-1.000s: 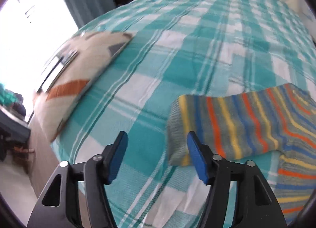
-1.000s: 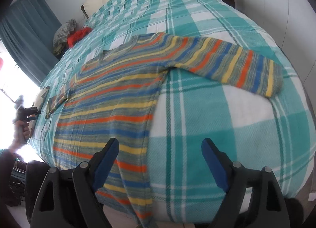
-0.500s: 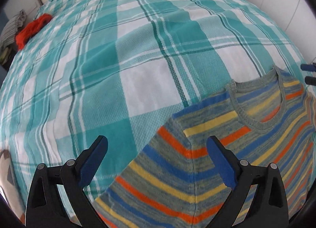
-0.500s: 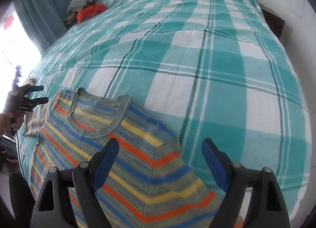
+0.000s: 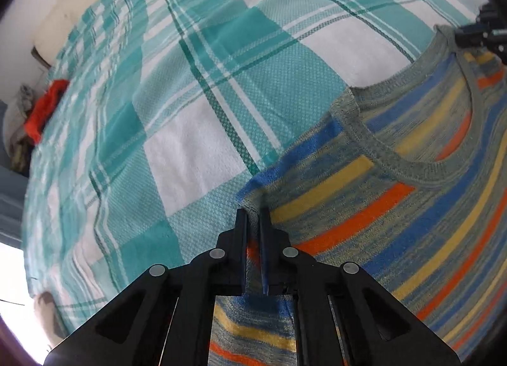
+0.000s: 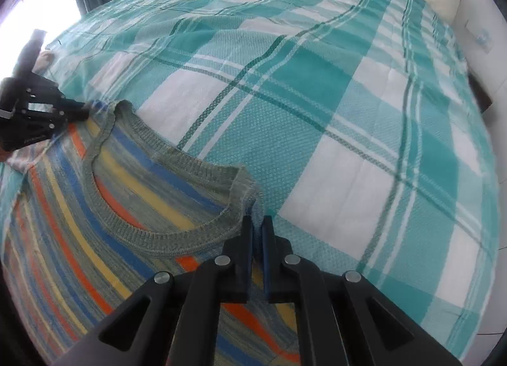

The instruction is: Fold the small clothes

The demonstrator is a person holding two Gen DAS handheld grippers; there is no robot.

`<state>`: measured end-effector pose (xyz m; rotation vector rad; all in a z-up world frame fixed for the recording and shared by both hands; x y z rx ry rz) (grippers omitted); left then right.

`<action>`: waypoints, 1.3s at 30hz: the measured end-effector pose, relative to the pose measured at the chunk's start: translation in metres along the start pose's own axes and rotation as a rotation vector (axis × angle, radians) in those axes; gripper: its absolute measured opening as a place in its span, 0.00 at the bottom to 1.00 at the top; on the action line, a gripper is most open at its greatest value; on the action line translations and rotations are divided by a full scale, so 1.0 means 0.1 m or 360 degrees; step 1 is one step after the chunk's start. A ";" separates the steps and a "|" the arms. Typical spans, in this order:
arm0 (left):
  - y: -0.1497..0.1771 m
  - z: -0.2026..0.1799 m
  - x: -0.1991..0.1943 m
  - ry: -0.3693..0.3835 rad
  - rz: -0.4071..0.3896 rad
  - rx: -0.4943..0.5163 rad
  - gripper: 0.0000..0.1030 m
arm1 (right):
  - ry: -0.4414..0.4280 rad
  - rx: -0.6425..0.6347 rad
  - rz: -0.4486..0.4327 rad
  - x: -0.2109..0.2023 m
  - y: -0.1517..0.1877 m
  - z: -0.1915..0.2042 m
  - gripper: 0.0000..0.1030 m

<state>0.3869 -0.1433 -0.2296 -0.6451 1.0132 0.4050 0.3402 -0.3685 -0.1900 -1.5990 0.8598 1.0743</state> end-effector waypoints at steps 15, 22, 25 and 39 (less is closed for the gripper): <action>0.03 0.21 -0.01 -0.0231 -0.0078 -0.0320 0.59 | 0.0179 0.0258 -0.0051 0.18 -0.02 -0.31 0.46; 0.77 0.25 -1.07 -0.0095 -0.0268 -0.0484 0.88 | -0.0025 0.0329 -0.0175 -0.85 0.58 -0.35 0.61; 1.31 -0.13 -1.24 0.0024 -0.0205 -0.0482 0.94 | -0.0246 0.0379 -0.0077 -0.98 1.16 -0.12 0.61; 2.62 -1.12 -1.57 0.0135 -0.0075 -0.0742 0.97 | -0.0152 0.0723 -0.0091 -1.63 3.16 0.96 0.61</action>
Point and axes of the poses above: each gripper's, at about its wrist camera, not at the fingertips, and x roughly the way its jaws point, z to its left, y to its underside, the point moved 4 cm from there along x, roughly the way its jaws point, and after that the axes turned 3 degrees about z, right-handed, at the moved point
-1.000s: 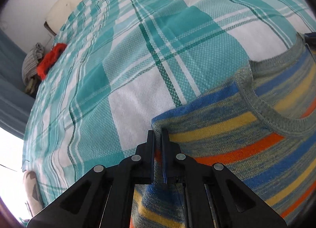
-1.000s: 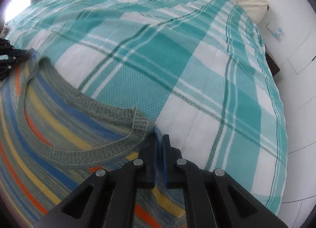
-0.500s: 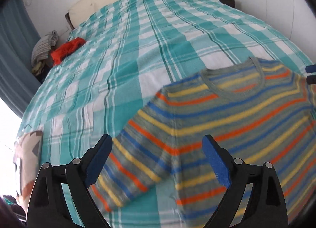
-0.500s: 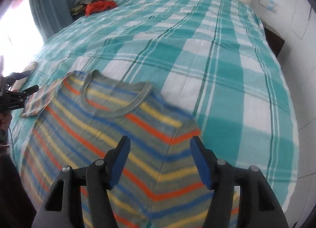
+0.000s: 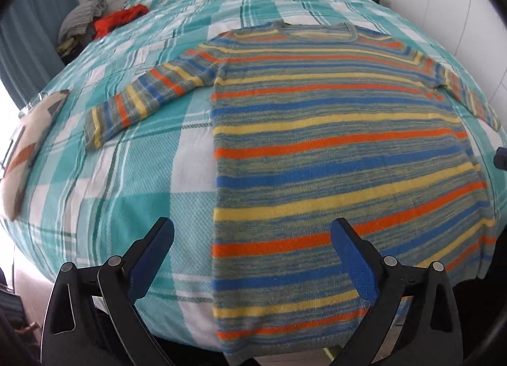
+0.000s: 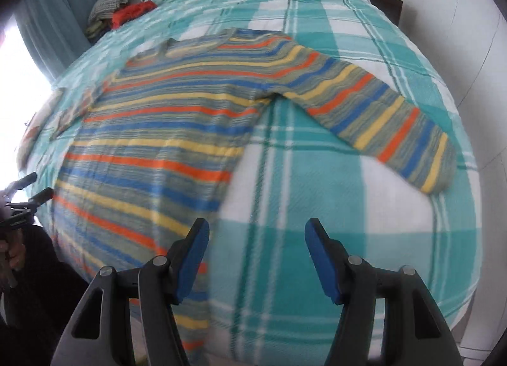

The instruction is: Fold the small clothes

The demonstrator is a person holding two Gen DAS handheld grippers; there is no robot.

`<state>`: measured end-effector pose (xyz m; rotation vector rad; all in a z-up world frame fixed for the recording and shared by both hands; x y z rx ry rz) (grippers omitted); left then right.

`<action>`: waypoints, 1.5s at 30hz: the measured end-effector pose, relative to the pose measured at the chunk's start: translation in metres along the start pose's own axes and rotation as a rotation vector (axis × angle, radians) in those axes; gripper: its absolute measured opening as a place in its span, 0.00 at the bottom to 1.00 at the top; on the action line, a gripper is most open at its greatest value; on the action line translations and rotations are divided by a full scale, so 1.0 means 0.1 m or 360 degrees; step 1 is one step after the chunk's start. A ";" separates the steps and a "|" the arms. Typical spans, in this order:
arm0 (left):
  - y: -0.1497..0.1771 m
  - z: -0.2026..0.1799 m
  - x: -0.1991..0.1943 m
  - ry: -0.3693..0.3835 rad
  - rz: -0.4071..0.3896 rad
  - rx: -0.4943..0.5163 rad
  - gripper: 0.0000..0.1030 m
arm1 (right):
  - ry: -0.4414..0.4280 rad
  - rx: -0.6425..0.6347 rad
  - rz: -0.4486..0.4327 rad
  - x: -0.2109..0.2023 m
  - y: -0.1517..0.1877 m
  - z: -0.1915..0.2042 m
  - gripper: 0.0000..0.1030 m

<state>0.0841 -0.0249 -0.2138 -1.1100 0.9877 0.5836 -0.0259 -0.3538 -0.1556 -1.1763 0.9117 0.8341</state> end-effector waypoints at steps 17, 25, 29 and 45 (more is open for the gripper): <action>0.55 0.35 0.30 0.0074 0.0143 -0.0349 0.98 | -0.0759 0.0456 0.0268 0.50 0.41 -0.12 0.14; 0.59 0.35 0.34 0.0054 0.0152 -0.0335 1.00 | -0.0308 0.0238 0.0248 0.38 0.33 -0.06 0.05; 0.58 0.36 0.34 0.0053 0.0160 -0.0346 1.00 | -0.0299 0.0264 0.0222 0.42 0.30 -0.10 0.07; 0.48 0.18 0.23 0.0016 0.0077 -0.0344 0.99 | 0.0192 0.0394 -0.0323 -0.01 0.46 0.00 0.98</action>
Point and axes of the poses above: each gripper's, at about its wrist camera, not at the fingertips, and x roughly the way its jaws point, z to its left, y to its underside, the point moved 4 cm from there along x, roughly the way its jaws point, and after that the axes turned 3 degrees about z, right-handed, at the moved point
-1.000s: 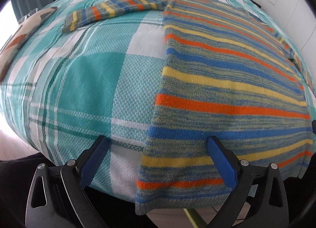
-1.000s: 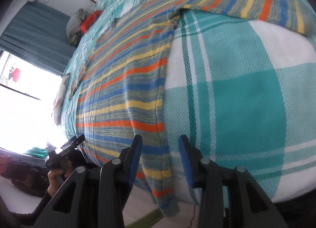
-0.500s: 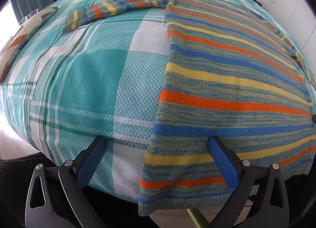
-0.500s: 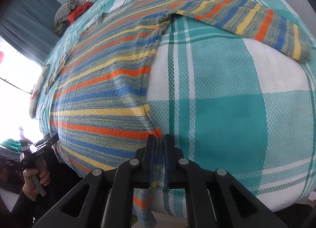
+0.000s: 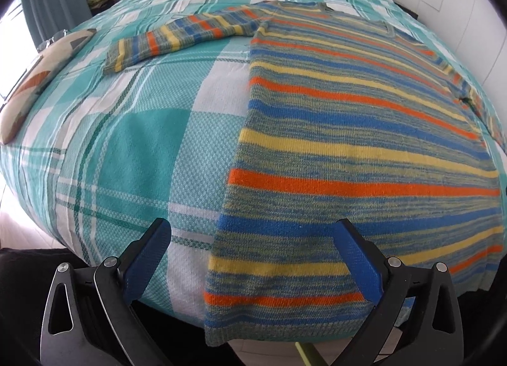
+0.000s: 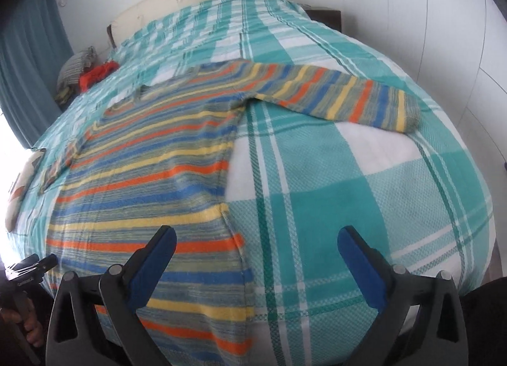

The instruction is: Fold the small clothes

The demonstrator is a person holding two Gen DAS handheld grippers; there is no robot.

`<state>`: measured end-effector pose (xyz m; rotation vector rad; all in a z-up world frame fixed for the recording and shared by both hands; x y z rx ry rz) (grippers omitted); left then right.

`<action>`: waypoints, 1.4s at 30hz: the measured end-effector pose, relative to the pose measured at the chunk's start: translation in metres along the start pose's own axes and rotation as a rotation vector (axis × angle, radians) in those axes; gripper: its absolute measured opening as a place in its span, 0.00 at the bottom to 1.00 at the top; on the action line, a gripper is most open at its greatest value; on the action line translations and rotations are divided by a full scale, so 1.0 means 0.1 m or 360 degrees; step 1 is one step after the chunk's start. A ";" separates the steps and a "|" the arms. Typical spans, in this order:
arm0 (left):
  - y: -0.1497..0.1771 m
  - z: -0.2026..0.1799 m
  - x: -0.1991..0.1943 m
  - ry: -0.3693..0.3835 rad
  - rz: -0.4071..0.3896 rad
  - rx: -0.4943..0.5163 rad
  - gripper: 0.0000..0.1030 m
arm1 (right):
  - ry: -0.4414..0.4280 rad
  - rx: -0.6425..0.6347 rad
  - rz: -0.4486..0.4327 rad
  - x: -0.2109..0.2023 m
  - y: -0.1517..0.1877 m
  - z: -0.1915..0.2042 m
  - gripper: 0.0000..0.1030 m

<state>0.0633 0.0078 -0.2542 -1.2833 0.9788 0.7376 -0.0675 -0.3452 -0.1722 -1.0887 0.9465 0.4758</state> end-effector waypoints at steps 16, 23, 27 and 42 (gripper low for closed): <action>0.02 -0.05 0.12 0.0022 0.0047 -0.0013 1.00 | 0.0052 0.0001 0.0114 0.33 0.23 -0.11 1.00; 0.03 -0.06 0.12 0.0035 0.0055 0.0047 1.00 | 0.0055 0.0003 0.0105 0.35 0.22 -0.11 1.00; 0.05 -0.07 0.11 0.0030 0.0042 0.0065 1.00 | 0.0050 0.0011 0.0100 0.35 0.22 -0.12 1.00; 0.01 -0.07 0.04 0.0099 0.0074 0.0053 0.99 | 0.0039 0.0042 0.0145 0.35 0.23 -0.14 1.00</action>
Point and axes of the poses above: each gripper's, at about its wrist camera, not at the fingertips, and x roughly the way its jaws point, z to its left, y to its underside, the point moved 4 cm from there along x, roughly the way its jaws point, and after that the axes turned 3 degrees about z, right-handed, at the moved point
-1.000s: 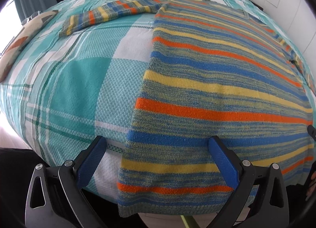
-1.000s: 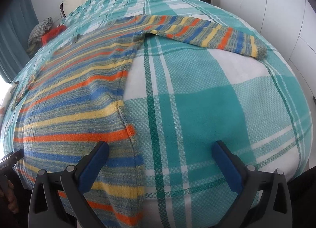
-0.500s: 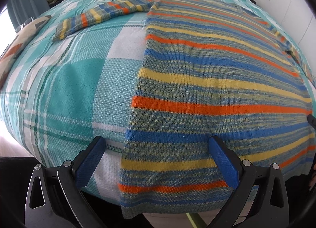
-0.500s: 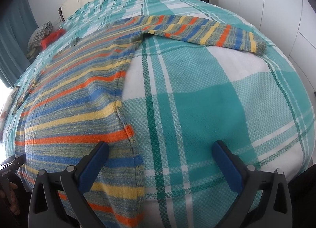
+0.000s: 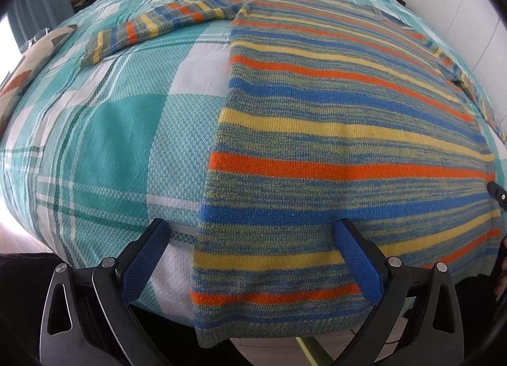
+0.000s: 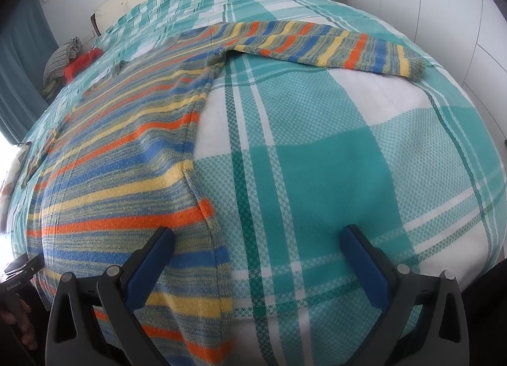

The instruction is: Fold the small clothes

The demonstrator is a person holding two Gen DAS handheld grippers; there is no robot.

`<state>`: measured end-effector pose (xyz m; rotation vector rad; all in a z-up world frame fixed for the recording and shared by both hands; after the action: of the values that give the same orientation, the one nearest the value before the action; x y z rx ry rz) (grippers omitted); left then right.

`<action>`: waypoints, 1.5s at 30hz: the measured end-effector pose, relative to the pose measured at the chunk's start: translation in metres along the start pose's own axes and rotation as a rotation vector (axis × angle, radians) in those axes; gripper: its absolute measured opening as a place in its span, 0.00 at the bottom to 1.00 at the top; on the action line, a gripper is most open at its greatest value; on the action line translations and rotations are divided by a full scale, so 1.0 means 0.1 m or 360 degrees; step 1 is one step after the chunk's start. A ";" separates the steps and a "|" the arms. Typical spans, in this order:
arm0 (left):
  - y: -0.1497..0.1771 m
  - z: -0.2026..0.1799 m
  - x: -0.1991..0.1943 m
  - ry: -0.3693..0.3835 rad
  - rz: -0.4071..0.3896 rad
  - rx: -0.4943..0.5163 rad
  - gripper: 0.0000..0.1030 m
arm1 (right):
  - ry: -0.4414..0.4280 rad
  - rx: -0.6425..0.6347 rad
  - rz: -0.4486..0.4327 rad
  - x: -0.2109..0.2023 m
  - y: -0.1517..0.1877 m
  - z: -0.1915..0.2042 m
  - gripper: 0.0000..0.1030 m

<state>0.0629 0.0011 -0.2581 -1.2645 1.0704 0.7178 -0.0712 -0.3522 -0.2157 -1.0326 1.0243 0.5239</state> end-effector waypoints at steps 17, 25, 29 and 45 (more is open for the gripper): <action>-0.33 0.28 -0.38 0.0199 -0.0312 -0.0282 0.99 | -0.0576 0.1063 -0.0097 -0.02 -1.59 -2.21 0.70; -0.29 0.26 -0.35 0.0157 -0.0292 -0.0243 0.99 | -0.0183 0.0833 0.0123 0.23 -1.77 -1.80 0.02; -0.30 0.34 -0.35 0.0197 -0.0282 -0.0300 0.99 | -0.0176 0.0351 -0.0138 -0.32 -2.31 -0.84 0.02; -0.27 0.45 -0.37 0.0163 -0.0298 -0.0317 0.99 | -0.0932 -0.0148 0.0086 0.02 -2.76 1.40 0.83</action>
<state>0.0839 0.0443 -0.2149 -1.5643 0.9644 0.6338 0.2037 -0.3529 -0.0743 -0.8568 0.5111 0.8633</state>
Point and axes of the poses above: each gripper's, at about its wrist camera, not at the fingertips, and x roughly the way its jaws point, z to its left, y to its underside, the point moved 4 cm from there along x, roughly the way its jaws point, and after that the axes turned 3 degrees about z, right-handed, at the moved point
